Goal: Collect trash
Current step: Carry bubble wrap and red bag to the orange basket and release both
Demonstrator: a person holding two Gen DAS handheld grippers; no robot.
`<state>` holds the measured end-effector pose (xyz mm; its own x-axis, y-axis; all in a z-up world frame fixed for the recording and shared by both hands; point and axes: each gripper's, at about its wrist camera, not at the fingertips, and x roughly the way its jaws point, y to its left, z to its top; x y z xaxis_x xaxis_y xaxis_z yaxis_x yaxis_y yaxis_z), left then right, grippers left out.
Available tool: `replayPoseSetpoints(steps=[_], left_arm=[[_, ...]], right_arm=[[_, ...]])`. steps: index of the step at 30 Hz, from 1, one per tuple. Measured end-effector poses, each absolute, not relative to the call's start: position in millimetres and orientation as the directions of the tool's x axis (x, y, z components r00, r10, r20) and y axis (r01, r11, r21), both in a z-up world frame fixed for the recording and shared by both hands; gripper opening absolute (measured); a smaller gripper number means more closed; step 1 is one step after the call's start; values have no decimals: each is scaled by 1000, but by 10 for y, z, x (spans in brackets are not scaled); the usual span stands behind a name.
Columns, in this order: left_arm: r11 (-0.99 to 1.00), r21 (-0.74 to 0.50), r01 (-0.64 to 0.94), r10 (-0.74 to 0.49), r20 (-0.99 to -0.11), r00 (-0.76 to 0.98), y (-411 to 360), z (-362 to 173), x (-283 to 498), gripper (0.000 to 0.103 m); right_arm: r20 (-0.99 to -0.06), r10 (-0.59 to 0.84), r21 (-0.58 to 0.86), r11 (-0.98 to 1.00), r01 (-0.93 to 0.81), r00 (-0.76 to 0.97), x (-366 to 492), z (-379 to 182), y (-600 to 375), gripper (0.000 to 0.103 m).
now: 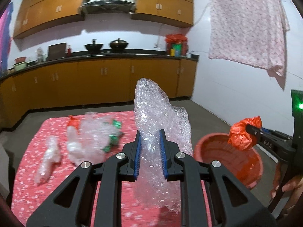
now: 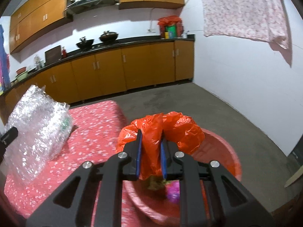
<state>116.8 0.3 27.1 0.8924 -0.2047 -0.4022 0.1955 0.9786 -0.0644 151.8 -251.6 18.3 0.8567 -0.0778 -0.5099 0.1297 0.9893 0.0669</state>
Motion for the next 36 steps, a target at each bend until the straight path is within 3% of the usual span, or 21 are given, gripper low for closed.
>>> replayPoseSetpoints(steps=[16, 36], left_arm=[[928, -44, 370, -347, -461, 817, -920, 52, 1307, 18], [890, -29, 454, -396, -542, 741, -1643, -294, 1584, 18]], right_arm=[[-524, -162, 96, 964, 247, 836, 1356, 61, -3271, 17], [-552, -139, 144, 955, 258, 822, 1607, -182, -3475, 19]])
